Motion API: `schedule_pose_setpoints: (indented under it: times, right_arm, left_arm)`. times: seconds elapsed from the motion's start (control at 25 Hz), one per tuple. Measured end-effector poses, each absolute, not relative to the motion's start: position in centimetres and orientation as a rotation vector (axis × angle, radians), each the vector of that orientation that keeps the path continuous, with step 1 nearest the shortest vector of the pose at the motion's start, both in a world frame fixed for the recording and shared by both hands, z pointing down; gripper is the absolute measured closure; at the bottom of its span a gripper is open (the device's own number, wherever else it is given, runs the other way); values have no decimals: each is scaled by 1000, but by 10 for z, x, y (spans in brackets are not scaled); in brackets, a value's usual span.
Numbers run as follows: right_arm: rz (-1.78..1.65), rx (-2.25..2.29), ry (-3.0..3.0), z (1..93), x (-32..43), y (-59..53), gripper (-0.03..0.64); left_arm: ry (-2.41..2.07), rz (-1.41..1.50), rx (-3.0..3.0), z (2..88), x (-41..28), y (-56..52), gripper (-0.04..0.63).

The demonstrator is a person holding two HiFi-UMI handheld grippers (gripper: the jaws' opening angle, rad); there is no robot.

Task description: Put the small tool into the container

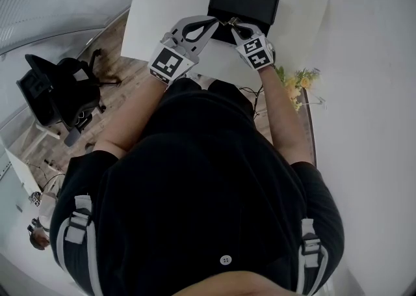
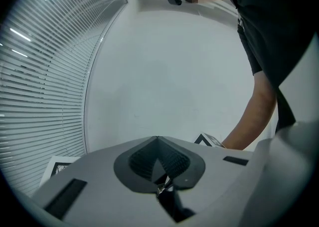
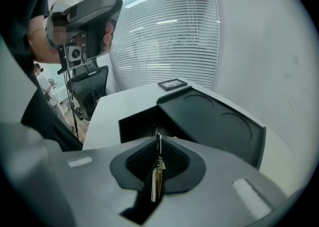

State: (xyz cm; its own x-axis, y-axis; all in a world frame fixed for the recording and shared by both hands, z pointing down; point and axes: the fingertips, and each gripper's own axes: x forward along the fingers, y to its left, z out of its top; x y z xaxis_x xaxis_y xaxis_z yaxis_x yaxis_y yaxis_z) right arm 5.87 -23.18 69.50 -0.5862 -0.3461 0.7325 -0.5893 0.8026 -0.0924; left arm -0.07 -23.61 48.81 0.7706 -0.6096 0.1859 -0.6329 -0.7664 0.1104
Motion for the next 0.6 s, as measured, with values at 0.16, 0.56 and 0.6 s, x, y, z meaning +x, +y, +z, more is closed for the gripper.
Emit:
schedule_pose_setpoints:
  times: [0.16, 0.56, 0.6]
  right_arm:
    - [413, 700, -2243, 688, 63, -234, 578]
    - [381, 820, -2312, 634, 71, -241, 578]
    - [378, 835, -2328, 624, 71, -241, 578]
  left_arm:
    - [-991, 201, 2803, 485, -1, -236, 588]
    - [-983, 195, 2821, 480, 2, -236, 588]
    - [-981, 197, 2823, 479, 3, -236, 588]
